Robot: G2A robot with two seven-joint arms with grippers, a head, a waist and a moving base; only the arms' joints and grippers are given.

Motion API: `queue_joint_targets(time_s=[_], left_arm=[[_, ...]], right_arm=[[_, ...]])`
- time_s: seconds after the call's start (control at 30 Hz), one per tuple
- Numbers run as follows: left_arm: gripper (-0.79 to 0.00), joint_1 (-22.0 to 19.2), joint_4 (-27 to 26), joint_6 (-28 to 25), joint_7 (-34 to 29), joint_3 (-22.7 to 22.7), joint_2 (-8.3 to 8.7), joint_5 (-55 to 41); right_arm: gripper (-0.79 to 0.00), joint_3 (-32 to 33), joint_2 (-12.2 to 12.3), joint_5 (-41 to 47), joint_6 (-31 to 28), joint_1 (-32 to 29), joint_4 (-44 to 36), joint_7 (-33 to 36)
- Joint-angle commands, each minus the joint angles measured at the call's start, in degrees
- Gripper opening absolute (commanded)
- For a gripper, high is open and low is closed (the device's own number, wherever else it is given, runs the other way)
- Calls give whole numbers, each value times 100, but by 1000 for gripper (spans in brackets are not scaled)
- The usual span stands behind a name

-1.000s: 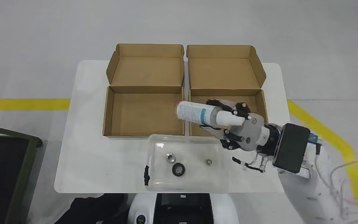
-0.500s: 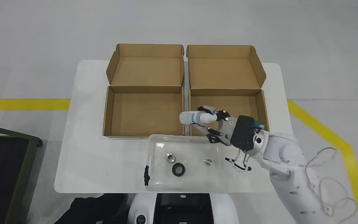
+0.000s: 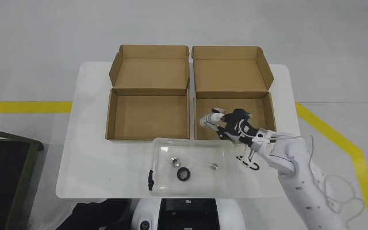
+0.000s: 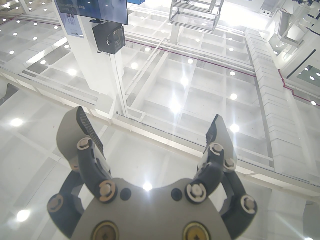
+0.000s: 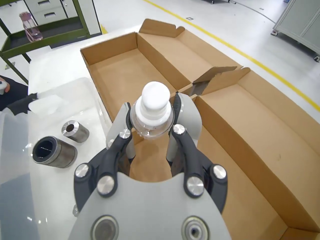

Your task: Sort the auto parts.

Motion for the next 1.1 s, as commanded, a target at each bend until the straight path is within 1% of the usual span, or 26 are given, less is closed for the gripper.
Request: queue_joint_targets(time_s=[0.0,0.23,0.5,0.53,0.63,0.67,0.73,0.77,0.83,0.87,0.9,0.93,0.97,1.07], left_arm=[[0,0,0,0,0,0,0,0],[0,0,0,0,0,0,0,0],[0,0,0,0,0,0,0,0],[0,0,0,0,0,0,0,0],[0,0,0,0,0,0,0,0],[0,0,0,0,0,0,0,0],[0,0,0,0,0,0,0,0],[0,0,0,0,0,0,0,0],[0,0,0,0,0,0,0,0],[0,0,0,0,0,0,0,0],[0,0,0,0,0,0,0,0],[0,0,0,0,0,0,0,0],[0,0,0,0,0,0,0,0],[0,0,0,0,0,0,0,0]], right_arm=[[-785,-77,-11,-3,31,119,112,125],[-785,-318,-42,-133,249,410,393,558],[-785,-616,-108,-215,480,709,914,539],[-770,-642,-114,-239,514,723,951,534],[-659,-704,-124,-354,598,750,1037,543],[-606,-721,-127,-374,612,750,1060,528],[-563,-740,-128,-432,638,752,1108,515],[-523,-752,-129,-469,643,756,1115,519],[-477,-766,-130,-501,652,754,1132,503],[-440,-768,-131,-510,653,753,1137,495],[-363,-769,-130,-513,651,752,1145,499],[-68,-769,-130,-516,649,752,1148,503],[0,-769,-130,-519,647,752,1146,509],[0,-755,-125,-519,639,734,1109,536]])
